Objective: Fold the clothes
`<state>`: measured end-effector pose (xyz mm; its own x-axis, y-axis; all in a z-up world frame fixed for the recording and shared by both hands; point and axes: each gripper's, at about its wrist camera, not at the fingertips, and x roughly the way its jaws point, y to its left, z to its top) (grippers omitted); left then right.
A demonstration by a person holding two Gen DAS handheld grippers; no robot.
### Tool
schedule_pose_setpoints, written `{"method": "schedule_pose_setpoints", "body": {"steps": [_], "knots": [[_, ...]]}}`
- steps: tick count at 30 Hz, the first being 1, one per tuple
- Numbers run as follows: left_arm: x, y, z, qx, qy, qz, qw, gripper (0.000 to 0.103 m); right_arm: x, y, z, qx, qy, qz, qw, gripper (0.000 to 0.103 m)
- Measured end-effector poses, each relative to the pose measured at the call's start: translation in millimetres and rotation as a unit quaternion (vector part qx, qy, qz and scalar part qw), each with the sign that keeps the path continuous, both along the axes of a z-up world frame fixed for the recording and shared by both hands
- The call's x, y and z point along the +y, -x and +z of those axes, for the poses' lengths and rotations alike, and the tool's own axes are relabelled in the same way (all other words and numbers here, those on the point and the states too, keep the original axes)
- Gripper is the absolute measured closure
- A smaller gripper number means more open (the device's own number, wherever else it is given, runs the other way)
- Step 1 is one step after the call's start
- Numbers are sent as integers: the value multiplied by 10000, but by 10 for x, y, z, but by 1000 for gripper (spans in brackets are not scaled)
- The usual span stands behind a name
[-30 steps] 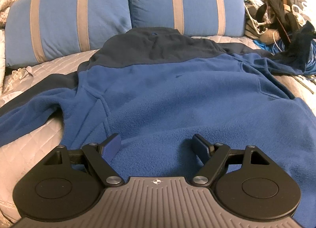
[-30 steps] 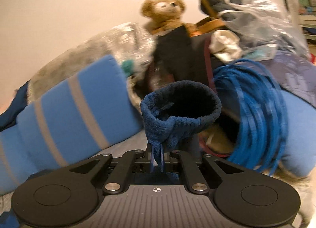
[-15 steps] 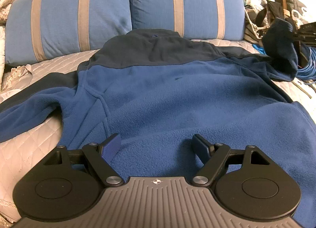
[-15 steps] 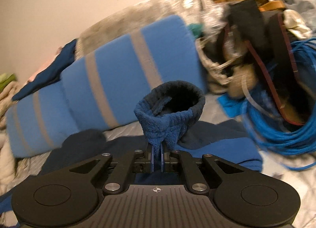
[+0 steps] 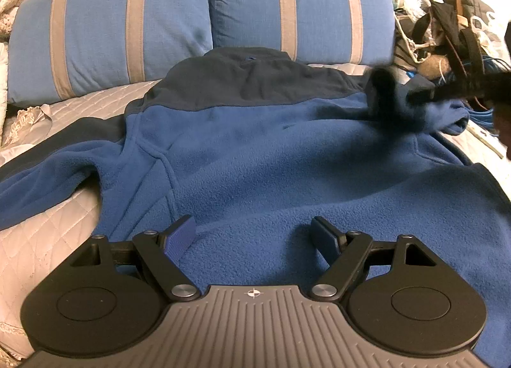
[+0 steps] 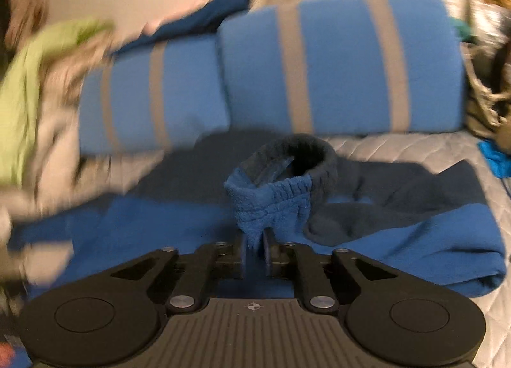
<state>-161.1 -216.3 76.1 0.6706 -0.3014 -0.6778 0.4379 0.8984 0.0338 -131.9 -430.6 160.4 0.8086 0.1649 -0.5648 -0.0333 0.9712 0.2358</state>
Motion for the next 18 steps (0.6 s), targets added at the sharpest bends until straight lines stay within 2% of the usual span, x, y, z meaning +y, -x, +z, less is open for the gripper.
{"method": "schedule_pose_setpoints", "body": {"steps": [2,3,4,5,10,14,18], "knots": [[4,-2,1,1,23,-2,10000,24,131,-8,-103,166,135,260,9994,59],[6,-4,1,4,33,-3,10000,24,182,1,-145,216,184,372,9989,52],[9,-5,1,6,47,-5,10000,24,221,18,-173,232,258,443,9984,41],[14,-6,-1,8,59,-6,10000,24,253,36,-191,228,349,507,9978,35],[26,-6,-4,12,109,-8,9999,24,380,93,-237,255,838,804,9929,28],[35,-5,-4,13,125,-14,9999,24,423,128,-249,154,1180,783,9898,29],[37,-6,-4,16,129,-14,9999,24,501,77,-270,4,1758,835,9809,29]]}}
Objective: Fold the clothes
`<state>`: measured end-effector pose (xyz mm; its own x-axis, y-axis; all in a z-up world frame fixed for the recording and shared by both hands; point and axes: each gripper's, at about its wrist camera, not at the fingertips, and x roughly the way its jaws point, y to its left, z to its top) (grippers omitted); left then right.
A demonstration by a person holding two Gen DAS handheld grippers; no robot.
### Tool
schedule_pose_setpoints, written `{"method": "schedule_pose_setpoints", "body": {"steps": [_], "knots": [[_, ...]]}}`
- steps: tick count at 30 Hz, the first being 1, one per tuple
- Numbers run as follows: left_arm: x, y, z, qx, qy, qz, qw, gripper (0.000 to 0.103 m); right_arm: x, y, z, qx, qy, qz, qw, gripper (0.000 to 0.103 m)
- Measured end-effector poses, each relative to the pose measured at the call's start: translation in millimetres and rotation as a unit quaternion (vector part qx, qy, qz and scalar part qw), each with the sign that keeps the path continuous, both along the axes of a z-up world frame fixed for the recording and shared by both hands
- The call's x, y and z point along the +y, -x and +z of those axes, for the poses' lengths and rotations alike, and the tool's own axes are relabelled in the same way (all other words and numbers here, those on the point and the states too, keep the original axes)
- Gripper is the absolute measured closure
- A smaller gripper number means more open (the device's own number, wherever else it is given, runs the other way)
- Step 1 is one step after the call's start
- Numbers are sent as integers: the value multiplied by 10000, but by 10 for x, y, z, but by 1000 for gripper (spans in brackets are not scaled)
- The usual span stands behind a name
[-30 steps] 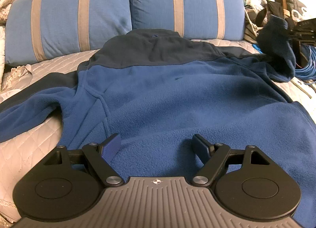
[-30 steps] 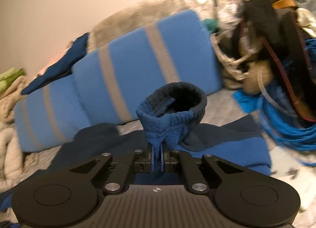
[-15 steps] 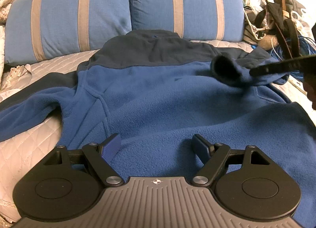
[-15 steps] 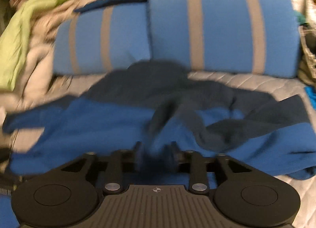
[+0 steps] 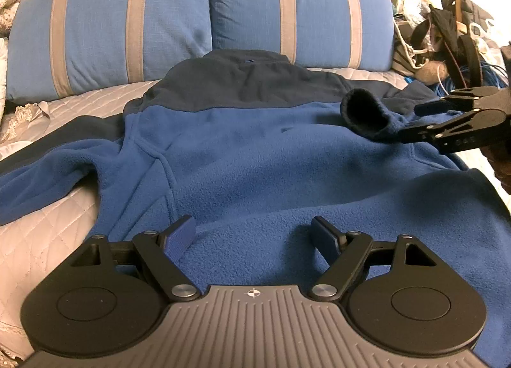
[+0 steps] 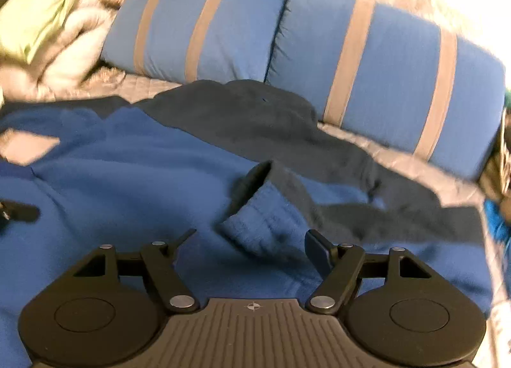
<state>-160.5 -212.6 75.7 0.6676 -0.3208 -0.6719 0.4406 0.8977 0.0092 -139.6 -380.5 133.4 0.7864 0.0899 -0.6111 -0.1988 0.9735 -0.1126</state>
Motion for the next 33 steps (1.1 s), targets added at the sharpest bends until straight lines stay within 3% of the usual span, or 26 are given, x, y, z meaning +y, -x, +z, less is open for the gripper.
{"method": "schedule_pose_setpoints", "body": {"steps": [9,14,20,22,24,27,30,33], "knots": [[10,-7,7,14,36,1,10000,24,158,-205,-181,162,702,266,9971,36],[28,-13,14,52,101,-6,9999,24,180,-257,-245,235,853,261,9957,76],[78,-182,111,470,371,-189,9980,24,182,-120,-154,-90,812,152,9965,84],[96,-293,201,669,797,-215,9943,24,188,-49,-111,-230,823,157,9962,84],[100,-422,304,892,1298,-231,9873,24,195,17,-68,-368,846,174,9956,84],[44,-678,406,1350,2191,-177,9662,23,212,84,-22,-520,890,204,9945,84],[-126,-932,384,1923,2855,44,9389,23,238,109,-5,-609,912,197,9938,84],[-301,-1151,246,2537,3416,172,9048,21,286,130,9,-689,935,211,9930,84]]}}
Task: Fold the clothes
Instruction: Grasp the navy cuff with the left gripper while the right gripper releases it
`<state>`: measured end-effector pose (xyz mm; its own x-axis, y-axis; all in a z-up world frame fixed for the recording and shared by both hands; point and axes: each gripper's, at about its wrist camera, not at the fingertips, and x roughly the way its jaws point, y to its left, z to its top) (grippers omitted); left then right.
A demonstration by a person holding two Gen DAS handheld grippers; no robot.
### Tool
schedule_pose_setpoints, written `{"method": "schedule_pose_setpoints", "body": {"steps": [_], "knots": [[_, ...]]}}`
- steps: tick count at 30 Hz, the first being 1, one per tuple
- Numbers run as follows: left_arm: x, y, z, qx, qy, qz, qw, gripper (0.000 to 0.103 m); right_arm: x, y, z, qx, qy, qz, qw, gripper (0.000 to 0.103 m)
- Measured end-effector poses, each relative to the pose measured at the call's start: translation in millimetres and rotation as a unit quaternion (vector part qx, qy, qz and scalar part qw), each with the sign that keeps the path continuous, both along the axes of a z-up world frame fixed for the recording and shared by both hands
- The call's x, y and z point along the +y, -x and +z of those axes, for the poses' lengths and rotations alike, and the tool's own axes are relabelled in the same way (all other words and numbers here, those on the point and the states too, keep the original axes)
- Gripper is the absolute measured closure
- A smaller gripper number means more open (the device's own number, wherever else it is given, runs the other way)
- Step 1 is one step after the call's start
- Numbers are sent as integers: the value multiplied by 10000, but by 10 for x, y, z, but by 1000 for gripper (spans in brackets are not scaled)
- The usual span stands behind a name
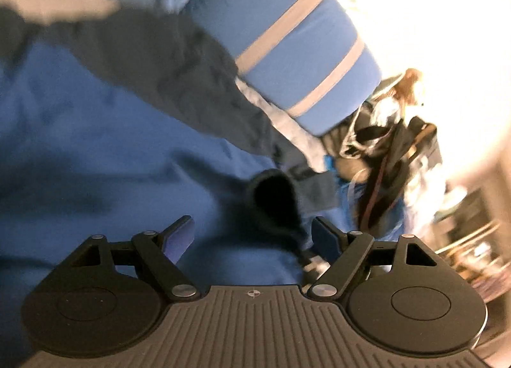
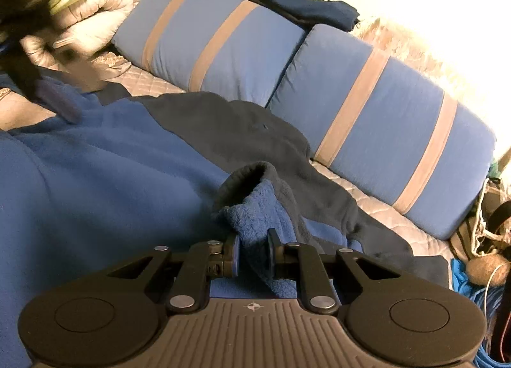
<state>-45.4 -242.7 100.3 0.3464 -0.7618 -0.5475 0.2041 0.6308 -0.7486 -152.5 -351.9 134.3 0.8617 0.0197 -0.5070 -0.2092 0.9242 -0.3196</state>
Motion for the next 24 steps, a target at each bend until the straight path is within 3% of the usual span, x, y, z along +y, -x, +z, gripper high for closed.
{"method": "schedule_pose_setpoints", "body": {"steps": [5,8,15,17,19,20,22,24], "knots": [[-274,-190,-428,1138,837,52,9900,20,136,46,18,-87,91,185,9997,84],[-408,-256,-623,1621,996,39,9817,19,205,51,8,-85,137,297,9994,84],[-481,-362,-709,2003,1139,259,9727,22,349,58,-20,-123,372,487,9980,84],[-472,-360,-673,1899,1170,326,9743,36,404,74,-25,-167,522,532,9971,84],[-458,-359,-643,1836,1141,346,9757,56,443,99,-21,-230,674,558,9959,84],[-458,-361,-638,1811,1151,324,9762,60,455,111,-19,-260,756,561,9952,85],[-473,-367,-631,1745,1159,272,9774,77,463,133,-6,-310,829,587,9943,85],[-484,-365,-611,1675,1104,208,9795,86,458,139,9,-320,833,617,9941,85]]}}
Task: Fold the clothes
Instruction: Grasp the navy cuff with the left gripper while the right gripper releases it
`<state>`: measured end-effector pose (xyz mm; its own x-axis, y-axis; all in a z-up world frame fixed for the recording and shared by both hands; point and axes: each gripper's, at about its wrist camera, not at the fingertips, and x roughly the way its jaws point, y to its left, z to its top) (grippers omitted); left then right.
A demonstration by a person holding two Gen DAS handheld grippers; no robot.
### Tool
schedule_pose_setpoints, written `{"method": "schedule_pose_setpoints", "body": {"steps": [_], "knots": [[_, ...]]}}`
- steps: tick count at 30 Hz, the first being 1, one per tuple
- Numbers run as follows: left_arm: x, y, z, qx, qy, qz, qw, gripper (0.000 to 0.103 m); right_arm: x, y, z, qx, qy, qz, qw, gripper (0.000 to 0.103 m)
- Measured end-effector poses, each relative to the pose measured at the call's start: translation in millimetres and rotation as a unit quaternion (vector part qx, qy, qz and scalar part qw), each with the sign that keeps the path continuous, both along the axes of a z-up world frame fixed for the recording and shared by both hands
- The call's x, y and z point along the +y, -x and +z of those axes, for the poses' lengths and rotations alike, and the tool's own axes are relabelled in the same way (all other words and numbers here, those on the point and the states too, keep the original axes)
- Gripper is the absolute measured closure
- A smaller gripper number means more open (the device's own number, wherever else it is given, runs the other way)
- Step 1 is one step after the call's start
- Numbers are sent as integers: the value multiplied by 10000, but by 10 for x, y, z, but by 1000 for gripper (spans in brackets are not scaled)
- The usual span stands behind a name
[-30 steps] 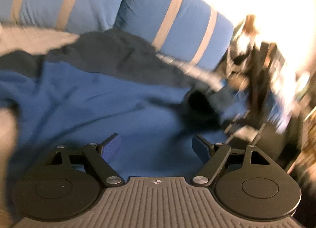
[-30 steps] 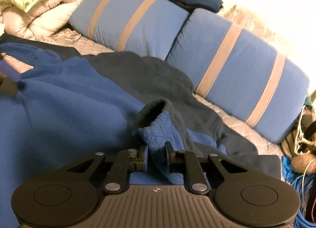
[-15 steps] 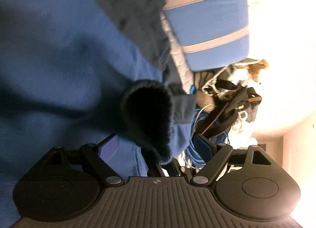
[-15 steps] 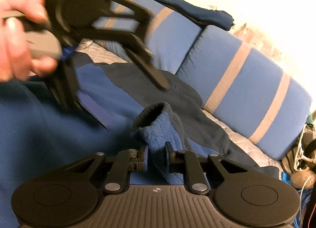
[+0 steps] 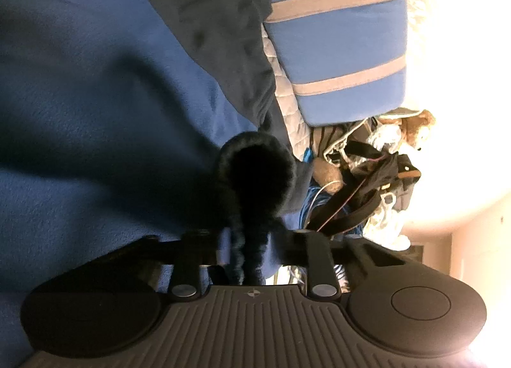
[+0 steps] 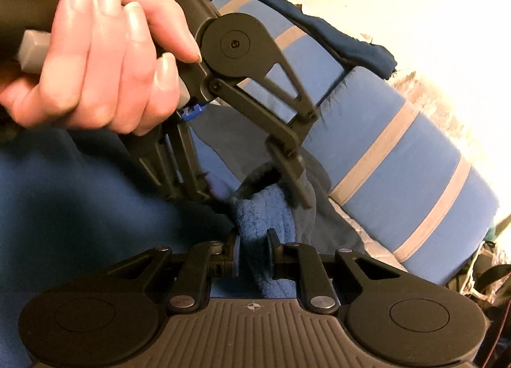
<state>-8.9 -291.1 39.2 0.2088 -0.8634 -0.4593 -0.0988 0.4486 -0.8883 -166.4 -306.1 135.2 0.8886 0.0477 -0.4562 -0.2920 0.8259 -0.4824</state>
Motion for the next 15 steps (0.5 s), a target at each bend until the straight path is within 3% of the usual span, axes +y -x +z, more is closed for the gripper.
{"method": "schedule_pose_setpoints", "body": {"steps": [4,6,8,10,15], "knots": [[-17,20,83,-200,161,-90,9996,88,-39,13,16,-53,-67,-11,10000,82],[-27,27,140,-301,356,-91,9989,89,-109,31,38,-130,-221,-99,9996,64],[-31,28,205,-385,543,-56,9978,89,-202,26,41,-317,-299,-386,9983,27],[-30,28,279,-457,721,-15,9963,89,-317,4,19,-548,-345,-737,9952,13],[-24,7,507,-694,1395,164,9876,89,-768,-144,-90,-909,-545,-1938,9753,5]]}}
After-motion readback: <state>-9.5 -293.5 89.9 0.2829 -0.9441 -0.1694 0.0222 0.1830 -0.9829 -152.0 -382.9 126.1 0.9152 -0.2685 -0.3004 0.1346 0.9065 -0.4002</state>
